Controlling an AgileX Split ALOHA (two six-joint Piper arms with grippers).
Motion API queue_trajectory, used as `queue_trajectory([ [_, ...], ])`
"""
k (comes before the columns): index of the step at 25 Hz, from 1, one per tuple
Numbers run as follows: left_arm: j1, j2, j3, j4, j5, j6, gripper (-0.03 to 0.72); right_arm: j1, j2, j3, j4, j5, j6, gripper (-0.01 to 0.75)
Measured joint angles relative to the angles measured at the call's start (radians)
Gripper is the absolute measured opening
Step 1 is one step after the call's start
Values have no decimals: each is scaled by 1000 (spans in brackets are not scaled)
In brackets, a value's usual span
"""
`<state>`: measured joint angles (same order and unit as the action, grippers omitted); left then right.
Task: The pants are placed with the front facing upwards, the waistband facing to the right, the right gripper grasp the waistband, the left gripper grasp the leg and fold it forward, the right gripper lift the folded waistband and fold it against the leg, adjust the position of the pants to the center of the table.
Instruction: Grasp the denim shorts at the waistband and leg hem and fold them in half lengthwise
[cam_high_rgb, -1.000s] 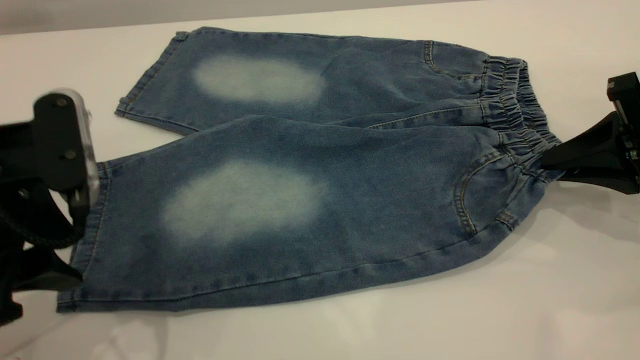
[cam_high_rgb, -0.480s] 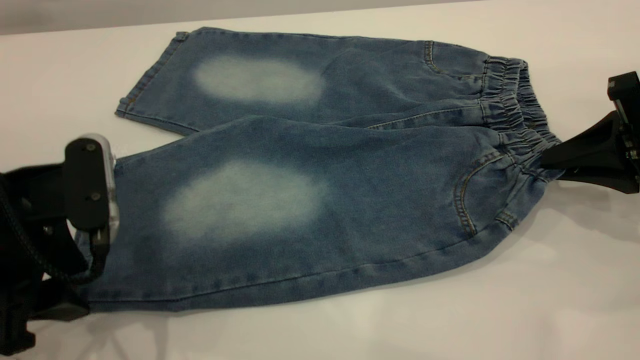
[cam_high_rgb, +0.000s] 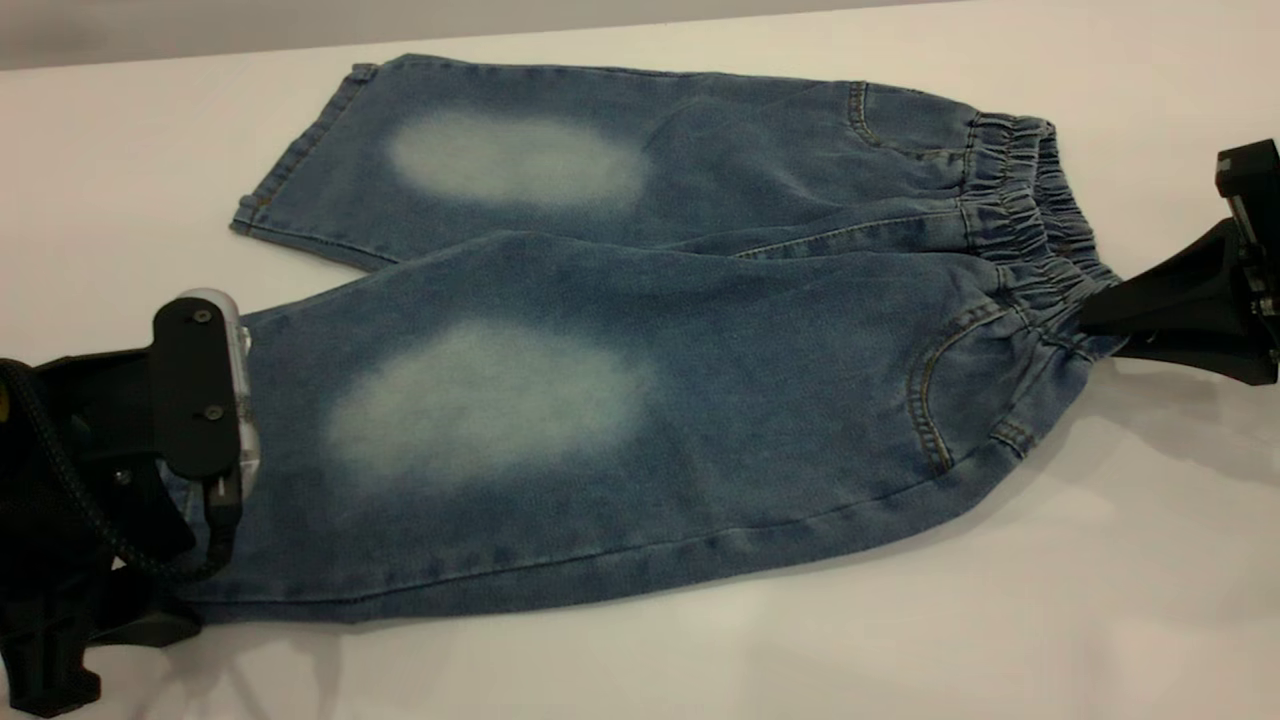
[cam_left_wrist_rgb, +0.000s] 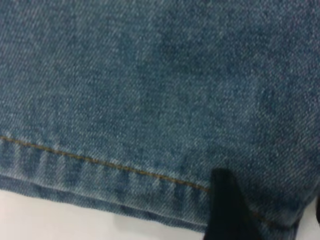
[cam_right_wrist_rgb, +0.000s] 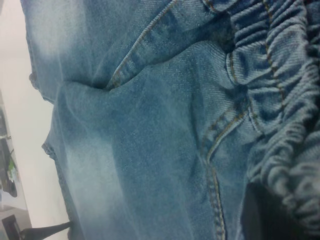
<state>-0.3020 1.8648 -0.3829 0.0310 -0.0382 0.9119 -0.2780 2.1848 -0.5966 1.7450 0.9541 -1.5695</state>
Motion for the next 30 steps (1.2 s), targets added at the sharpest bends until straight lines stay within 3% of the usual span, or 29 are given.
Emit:
queue_trajectory([
  [3,0,0,0,0,0,0,314,0,0,0,0,15,0,40],
  [10,0,-4,0,0,5,0,55,0,0,1,0,66,0,41],
  [21,0,-143,7,-4,127,-8,46,-1,-1,120,1,86,-2,41],
  [30,0,-429,162,-4,171,-8,46,-1,-2,281,2,203,0,41],
])
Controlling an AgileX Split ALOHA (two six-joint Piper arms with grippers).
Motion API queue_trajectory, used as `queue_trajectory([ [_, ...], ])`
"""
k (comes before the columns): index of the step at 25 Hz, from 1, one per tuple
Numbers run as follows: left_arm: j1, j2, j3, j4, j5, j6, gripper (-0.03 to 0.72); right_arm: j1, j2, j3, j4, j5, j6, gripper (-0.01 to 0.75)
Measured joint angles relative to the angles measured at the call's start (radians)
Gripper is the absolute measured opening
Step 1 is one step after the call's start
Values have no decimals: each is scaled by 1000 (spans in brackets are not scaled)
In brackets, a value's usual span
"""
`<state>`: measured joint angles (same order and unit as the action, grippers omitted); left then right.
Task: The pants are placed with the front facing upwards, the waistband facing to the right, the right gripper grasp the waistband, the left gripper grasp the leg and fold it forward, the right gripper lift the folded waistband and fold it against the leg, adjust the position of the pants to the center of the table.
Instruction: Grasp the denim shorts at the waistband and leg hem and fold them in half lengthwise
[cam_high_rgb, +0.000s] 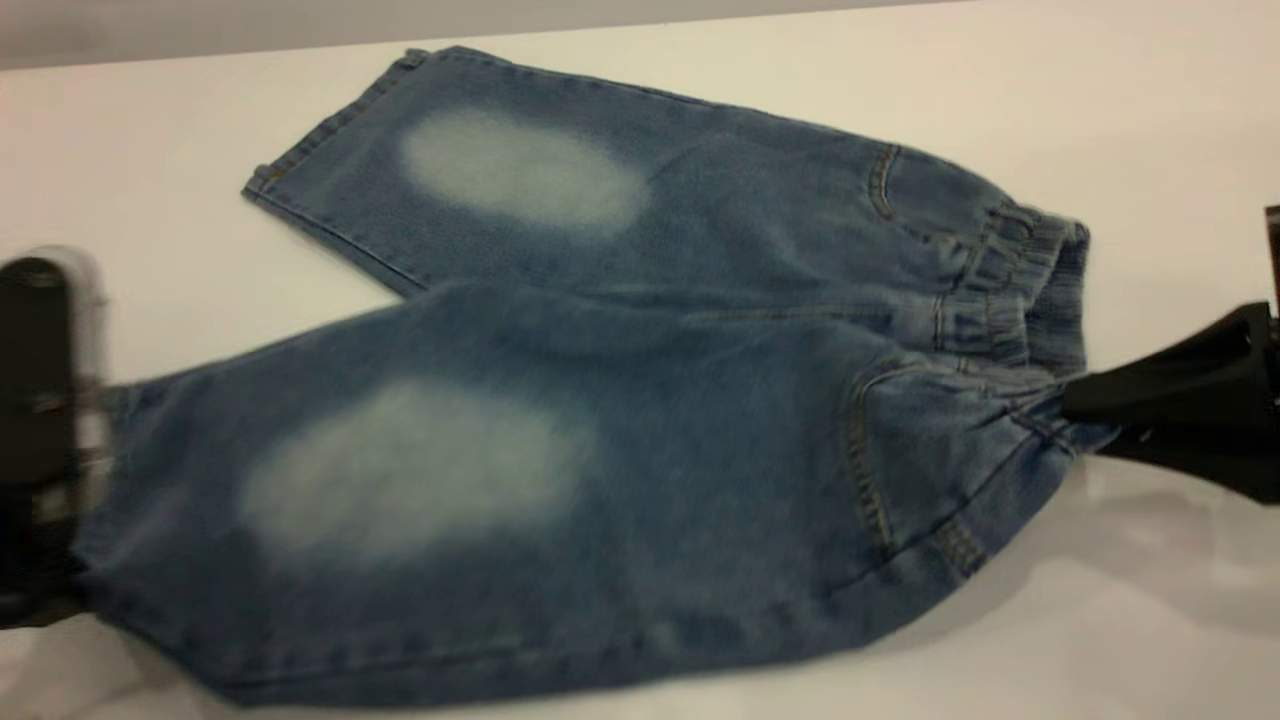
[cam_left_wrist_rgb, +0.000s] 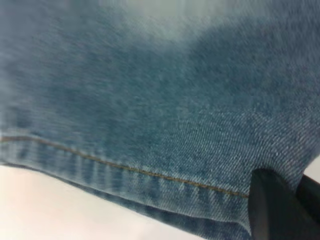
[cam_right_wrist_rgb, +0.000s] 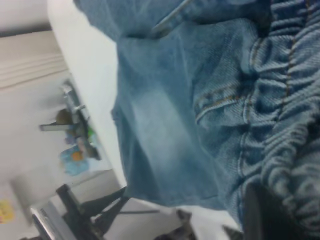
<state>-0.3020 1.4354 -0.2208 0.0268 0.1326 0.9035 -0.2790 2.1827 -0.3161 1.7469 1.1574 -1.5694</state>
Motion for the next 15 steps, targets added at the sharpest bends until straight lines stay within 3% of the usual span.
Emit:
queue_trajectory([
  [3,0,-134,17,0,44,-31,46,0,-1,42,0,61,0,41],
  [6,0,-263,17,0,16,-32,46,0,-11,52,-1,62,0,41],
  [15,7,-362,-53,0,-173,-30,45,0,-141,42,-4,63,0,41],
])
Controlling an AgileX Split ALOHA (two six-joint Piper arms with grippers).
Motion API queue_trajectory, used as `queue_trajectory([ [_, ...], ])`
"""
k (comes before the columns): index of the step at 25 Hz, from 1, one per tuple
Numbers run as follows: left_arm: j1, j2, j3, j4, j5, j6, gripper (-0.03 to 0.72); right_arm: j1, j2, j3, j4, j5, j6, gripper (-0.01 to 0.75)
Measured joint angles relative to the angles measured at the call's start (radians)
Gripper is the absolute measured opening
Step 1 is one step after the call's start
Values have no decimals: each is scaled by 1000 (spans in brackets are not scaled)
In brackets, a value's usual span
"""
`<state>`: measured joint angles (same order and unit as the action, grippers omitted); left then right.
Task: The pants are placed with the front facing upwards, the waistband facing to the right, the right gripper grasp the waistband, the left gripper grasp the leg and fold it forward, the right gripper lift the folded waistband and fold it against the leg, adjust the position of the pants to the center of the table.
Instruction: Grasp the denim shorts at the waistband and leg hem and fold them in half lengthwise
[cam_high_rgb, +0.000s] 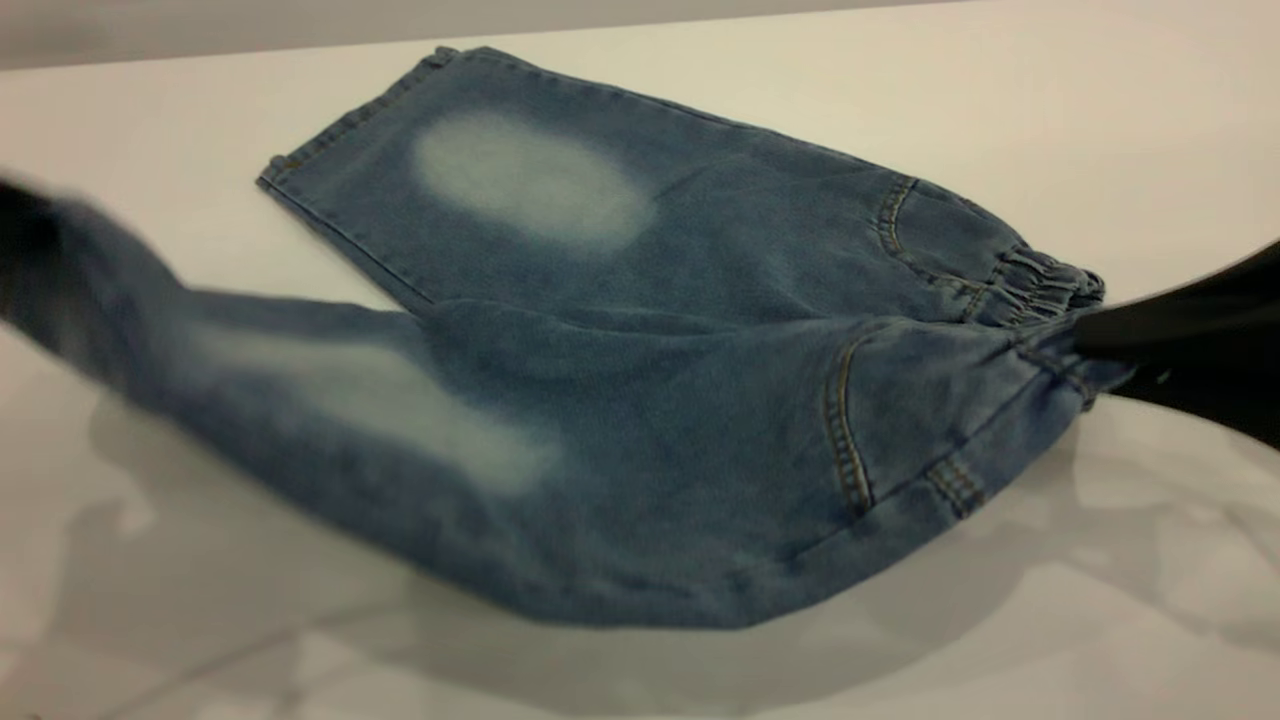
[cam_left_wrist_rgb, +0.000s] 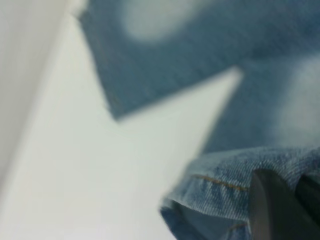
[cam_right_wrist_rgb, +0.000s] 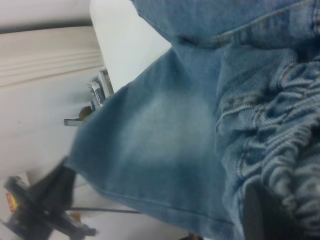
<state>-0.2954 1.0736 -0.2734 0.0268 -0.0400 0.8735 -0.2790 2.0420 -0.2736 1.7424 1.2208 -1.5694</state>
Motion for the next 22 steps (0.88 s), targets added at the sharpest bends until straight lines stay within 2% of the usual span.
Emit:
queue_trajectory([
  [12,175,136,-162,0,-178,15,45,0,-7,-160,-2,0,0,42],
  [19,183,375,-307,0,-315,15,45,0,-6,-280,-2,-14,2,42],
  [22,183,502,-388,0,-363,15,45,0,-6,-328,-1,-103,43,42],
])
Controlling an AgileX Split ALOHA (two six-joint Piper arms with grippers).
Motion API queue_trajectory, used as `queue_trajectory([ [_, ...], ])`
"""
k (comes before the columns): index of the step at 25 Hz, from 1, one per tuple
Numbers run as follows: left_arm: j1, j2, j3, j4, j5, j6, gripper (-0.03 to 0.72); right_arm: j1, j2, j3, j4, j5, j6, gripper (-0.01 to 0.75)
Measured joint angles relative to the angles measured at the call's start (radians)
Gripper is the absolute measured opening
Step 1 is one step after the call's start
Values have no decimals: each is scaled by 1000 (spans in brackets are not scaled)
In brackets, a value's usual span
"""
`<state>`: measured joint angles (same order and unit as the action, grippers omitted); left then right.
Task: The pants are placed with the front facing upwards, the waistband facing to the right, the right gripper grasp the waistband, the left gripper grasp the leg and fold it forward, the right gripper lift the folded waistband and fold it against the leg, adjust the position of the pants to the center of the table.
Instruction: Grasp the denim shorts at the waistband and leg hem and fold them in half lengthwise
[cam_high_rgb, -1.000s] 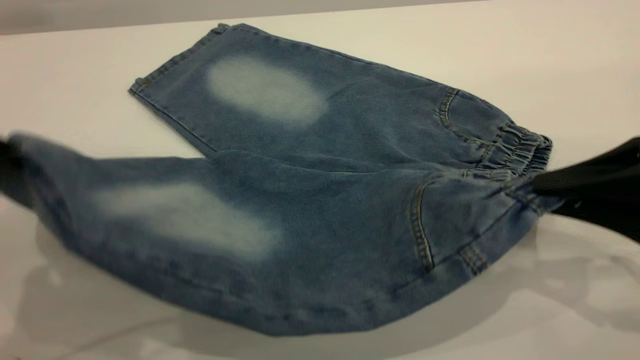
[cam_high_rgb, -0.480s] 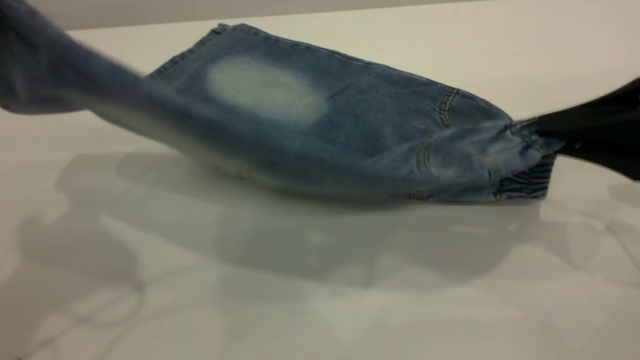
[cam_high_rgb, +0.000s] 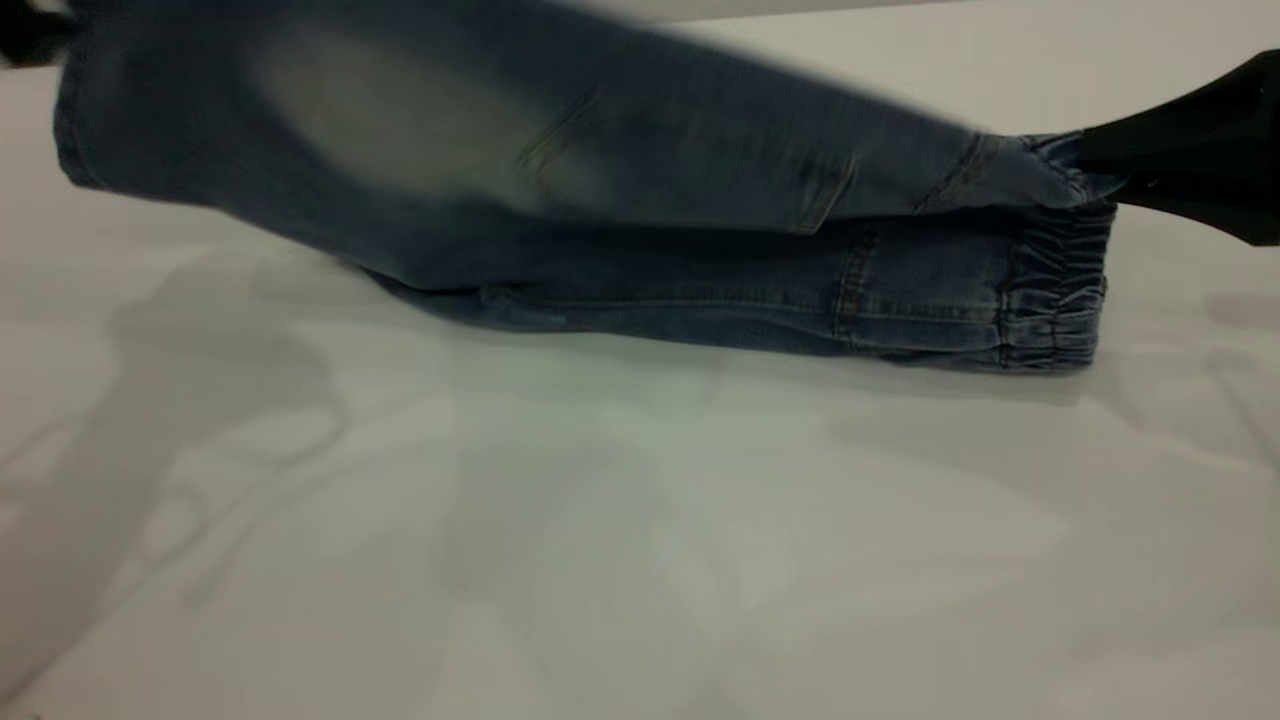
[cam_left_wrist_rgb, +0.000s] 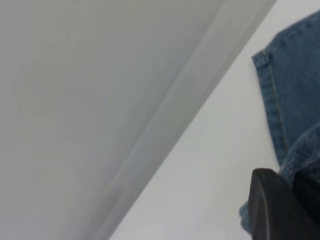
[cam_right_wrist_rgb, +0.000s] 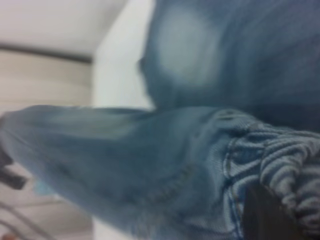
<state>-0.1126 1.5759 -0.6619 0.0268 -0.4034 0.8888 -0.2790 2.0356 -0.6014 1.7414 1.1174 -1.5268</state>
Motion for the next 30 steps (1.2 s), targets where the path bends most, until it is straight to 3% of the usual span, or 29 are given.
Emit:
queue_trajectory([
  [6,0,239,-180,1,-3,-7,45,0,0,-63,0,-104,80,42],
  [14,0,403,-346,7,8,-6,45,0,0,-65,4,-114,103,42],
  [24,0,432,-369,57,8,-4,45,0,0,-65,4,-117,128,53],
  [30,0,430,-369,56,9,-4,45,0,0,-65,3,-117,132,111],
])
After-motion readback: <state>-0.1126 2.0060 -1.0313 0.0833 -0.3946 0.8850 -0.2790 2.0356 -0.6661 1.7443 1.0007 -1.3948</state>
